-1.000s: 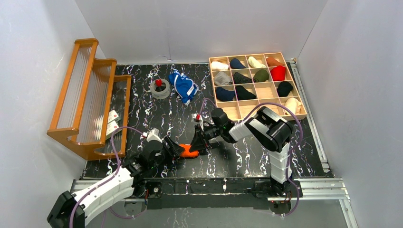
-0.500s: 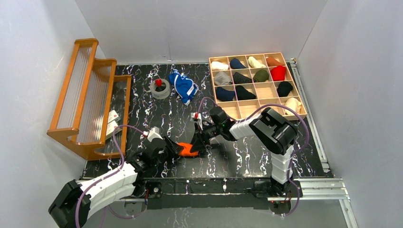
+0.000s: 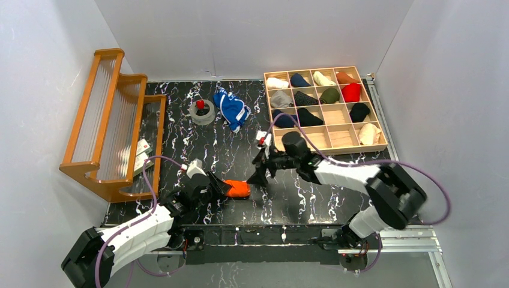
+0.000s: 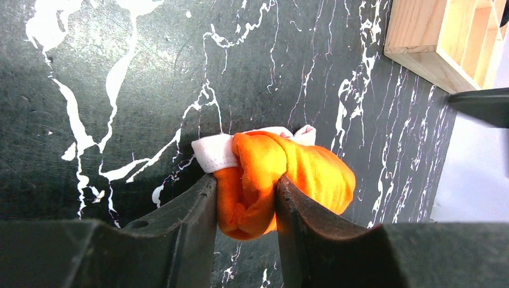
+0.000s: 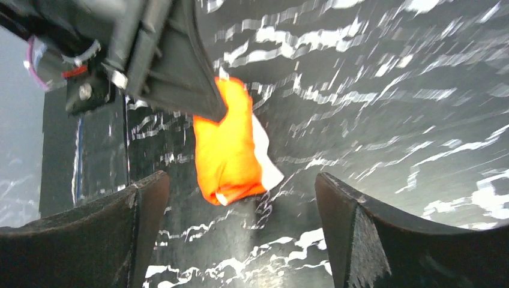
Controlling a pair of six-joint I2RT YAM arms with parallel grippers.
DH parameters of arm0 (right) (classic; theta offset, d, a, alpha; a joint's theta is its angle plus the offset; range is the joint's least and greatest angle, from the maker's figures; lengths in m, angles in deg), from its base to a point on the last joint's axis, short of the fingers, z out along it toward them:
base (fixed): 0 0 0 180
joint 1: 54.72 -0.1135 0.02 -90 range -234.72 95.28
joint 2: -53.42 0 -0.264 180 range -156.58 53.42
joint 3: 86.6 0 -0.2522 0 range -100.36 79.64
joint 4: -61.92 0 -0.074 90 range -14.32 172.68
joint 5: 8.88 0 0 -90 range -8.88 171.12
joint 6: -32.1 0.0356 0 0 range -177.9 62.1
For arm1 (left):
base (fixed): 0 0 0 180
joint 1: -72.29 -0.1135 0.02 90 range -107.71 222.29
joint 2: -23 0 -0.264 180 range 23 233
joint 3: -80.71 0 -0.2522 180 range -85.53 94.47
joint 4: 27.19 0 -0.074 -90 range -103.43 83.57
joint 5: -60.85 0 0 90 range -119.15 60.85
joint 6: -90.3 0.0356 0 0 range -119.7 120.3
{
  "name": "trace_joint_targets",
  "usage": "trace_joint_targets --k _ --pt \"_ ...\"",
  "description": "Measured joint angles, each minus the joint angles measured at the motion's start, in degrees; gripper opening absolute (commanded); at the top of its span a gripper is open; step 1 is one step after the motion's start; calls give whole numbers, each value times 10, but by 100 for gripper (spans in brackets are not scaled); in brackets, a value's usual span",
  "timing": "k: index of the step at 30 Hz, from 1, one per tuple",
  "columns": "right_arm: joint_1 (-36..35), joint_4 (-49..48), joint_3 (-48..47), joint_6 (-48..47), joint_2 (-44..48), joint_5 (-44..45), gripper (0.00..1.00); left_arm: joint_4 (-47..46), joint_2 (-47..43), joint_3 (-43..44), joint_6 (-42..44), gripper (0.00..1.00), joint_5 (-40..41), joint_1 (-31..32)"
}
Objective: Roll the underwear
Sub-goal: Roll the underwear to the center of the board.
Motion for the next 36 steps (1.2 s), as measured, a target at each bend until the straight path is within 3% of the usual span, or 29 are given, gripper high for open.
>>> trace_joint_targets --k 6,8,11,13,15,18,23,29,31,36 --pt "2 -74 36 78 162 127 98 0 0 0 5 31 -2 0" --pt "5 -102 46 98 170 147 92 0 0 0 6 31 -3 0" --pt "3 -114 49 88 139 150 95 2 0 1 6 31 -4 0" --pt "-19 -122 62 43 117 168 96 6 1 5 6 31 -5 0" --pt "-78 -153 108 -43 110 195 88 12 6 10 7 31 -5 0" --pt "-162 -172 145 -168 75 209 85 18 16 19 10 31 -7 0" --pt "-207 -182 135 -313 8 238 85 26 24 28 14 31 -8 0" --pt "-226 -220 112 -402 -42 271 81 33 24 30 15 31 -8 0" --pt "-229 -224 107 -416 -48 281 75 36 24 32 15 31 -8 0" --pt "-233 -225 76 -427 -62 296 74 46 20 35 17 31 -9 0"
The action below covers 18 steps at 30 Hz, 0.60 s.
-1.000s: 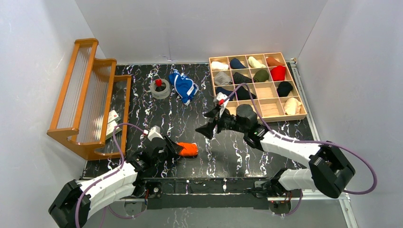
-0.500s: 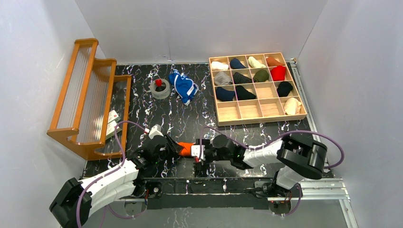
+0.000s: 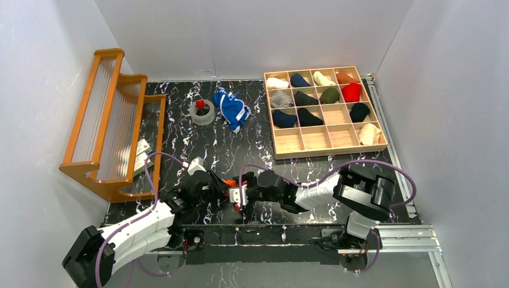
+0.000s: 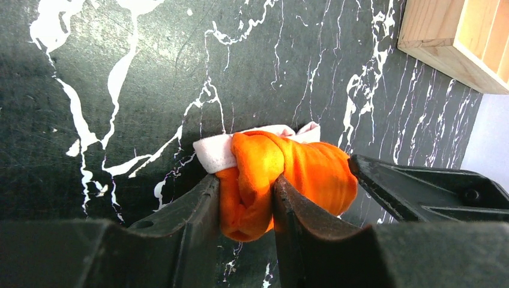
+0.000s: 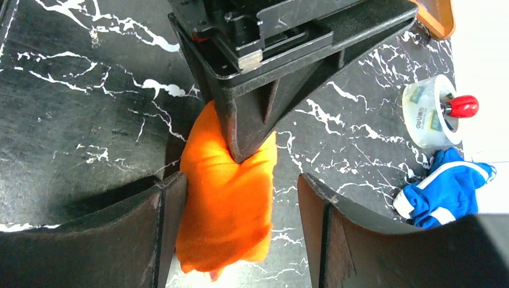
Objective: Roll the underwear
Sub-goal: Roll the underwear to the center of the board.
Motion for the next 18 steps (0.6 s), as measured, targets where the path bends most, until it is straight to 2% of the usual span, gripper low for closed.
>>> trace_joint_targets --k 8,12,15,18 --pt "0 26 -21 14 -27 -11 63 11 -4 3 2 31 0 0" --pt "13 35 -29 49 -39 -28 49 16 -6 3 5 32 -1 0" --pt "27 37 -32 75 -45 -51 47 25 -10 6 7 42 -1 0" --pt "40 45 -39 97 -47 -77 37 36 -18 7 9 54 1 0"
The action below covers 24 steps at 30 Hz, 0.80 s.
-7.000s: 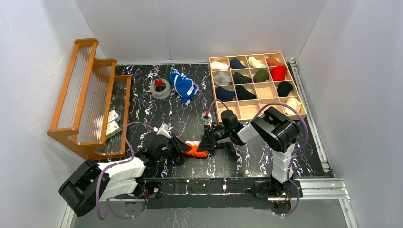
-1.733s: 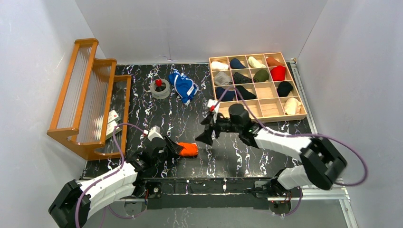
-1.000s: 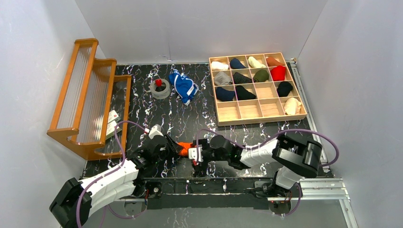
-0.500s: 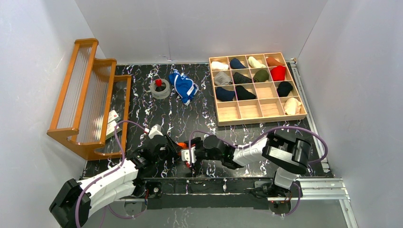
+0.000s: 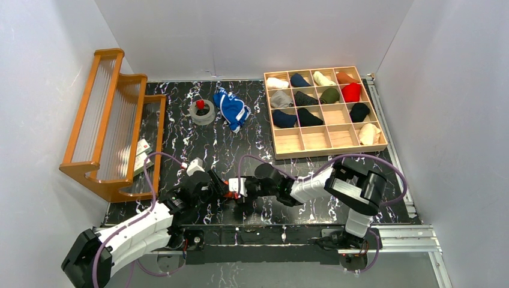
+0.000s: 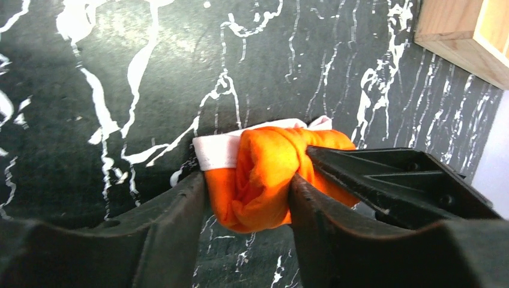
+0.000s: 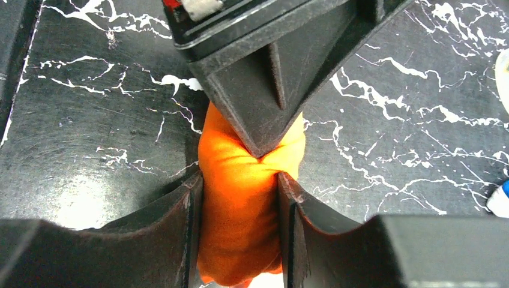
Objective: Roll the underwear
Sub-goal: Roll the underwear to the center of the board.
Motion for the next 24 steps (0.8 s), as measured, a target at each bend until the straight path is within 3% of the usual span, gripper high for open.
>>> trace_joint_targets --k 4,10,17,19,21,24 --pt "15 11 -8 22 -2 -33 30 28 -20 1 2 62 5 0" --pt "63 19 -21 96 -11 -133 31 40 -45 0 1 67 6 0" --pt "95 26 -41 162 -30 -205 35 -88 -66 -66 -31 72 1 0" --pt "101 30 -50 176 -38 -219 37 -119 -62 -77 -42 70 1 0" --pt "106 34 -56 186 -43 -230 40 -134 -47 -77 -46 59 2 0" --pt "111 41 -62 198 -45 -240 54 -140 -7 -66 -47 49 6 0"
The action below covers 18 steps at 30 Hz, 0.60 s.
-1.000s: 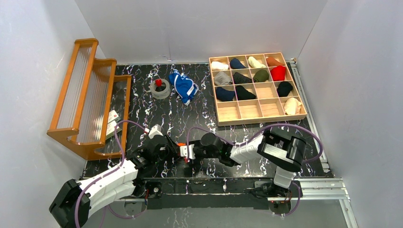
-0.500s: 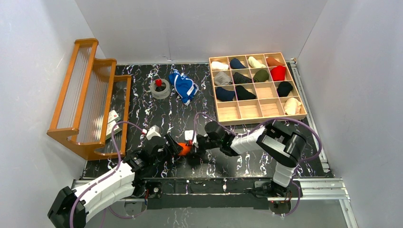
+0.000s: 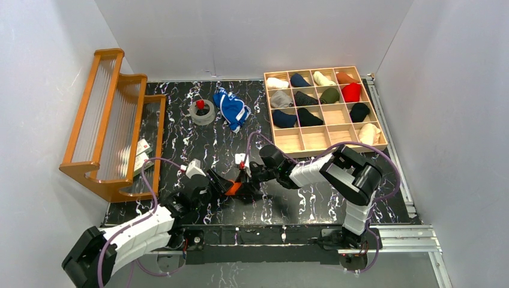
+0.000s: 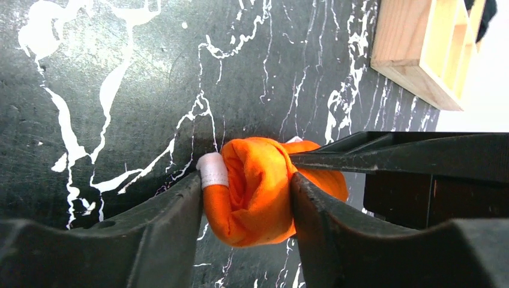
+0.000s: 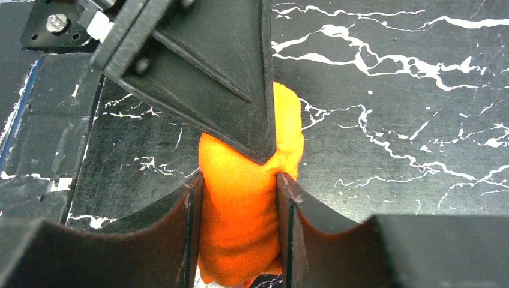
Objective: Roll the underwear
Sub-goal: Roll the underwear to the center of the board.
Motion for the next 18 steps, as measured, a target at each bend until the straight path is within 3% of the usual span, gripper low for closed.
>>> trace_joint_targets --k 3,9,18 --pt "0 4 -1 3 1 2 69 13 33 19 2 46 6 0" --pt "-12 64 1 -19 12 40 76 27 63 40 3 43 10 0" --pt "-82 72 31 -108 60 198 81 41 89 63 21 42 10 0"
